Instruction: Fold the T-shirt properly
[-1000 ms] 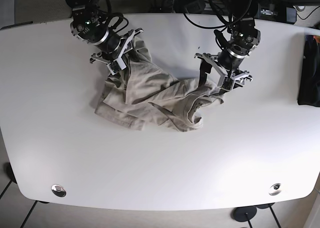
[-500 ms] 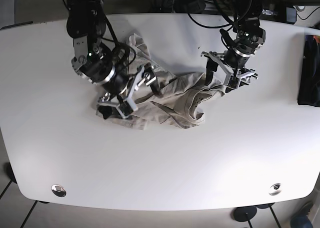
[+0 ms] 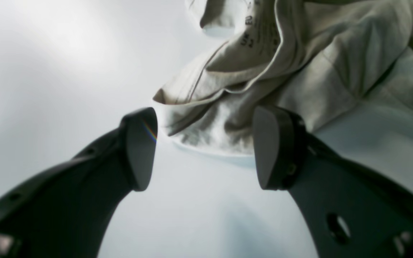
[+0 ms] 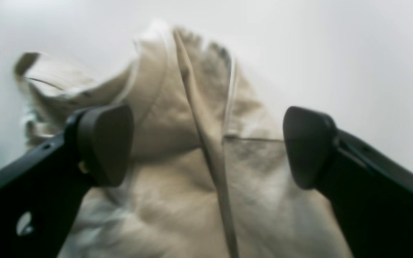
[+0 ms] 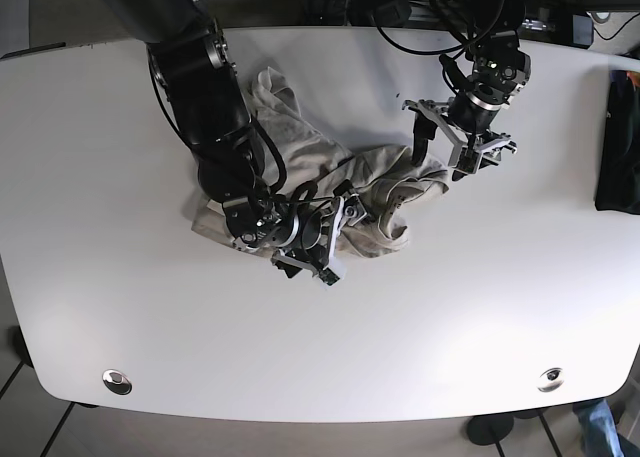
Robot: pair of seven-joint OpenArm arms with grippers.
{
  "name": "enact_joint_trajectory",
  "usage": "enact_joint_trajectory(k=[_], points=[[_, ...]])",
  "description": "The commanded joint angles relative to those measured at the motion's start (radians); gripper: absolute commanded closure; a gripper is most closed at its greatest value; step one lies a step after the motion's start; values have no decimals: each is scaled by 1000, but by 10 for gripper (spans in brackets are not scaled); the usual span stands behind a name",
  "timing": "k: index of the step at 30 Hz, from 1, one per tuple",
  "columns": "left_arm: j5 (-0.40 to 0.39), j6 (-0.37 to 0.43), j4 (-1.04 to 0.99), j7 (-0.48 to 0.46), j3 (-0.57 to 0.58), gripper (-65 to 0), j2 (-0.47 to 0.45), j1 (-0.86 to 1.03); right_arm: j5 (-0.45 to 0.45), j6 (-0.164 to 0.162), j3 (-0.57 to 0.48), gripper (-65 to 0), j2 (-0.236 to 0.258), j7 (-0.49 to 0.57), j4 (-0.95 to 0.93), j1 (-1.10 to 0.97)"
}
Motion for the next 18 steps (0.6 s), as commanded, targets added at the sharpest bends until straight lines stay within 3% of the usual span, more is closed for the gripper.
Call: enact_joint_trajectory(k=[1, 18], points=[[-13, 1, 16, -27, -5, -389, -2, -4, 9, 15, 3, -628, -3, 102, -69, 40], [-13, 6, 17, -27, -6, -389, 25, 4, 14, 4, 7, -626, 79, 217, -66, 49]])
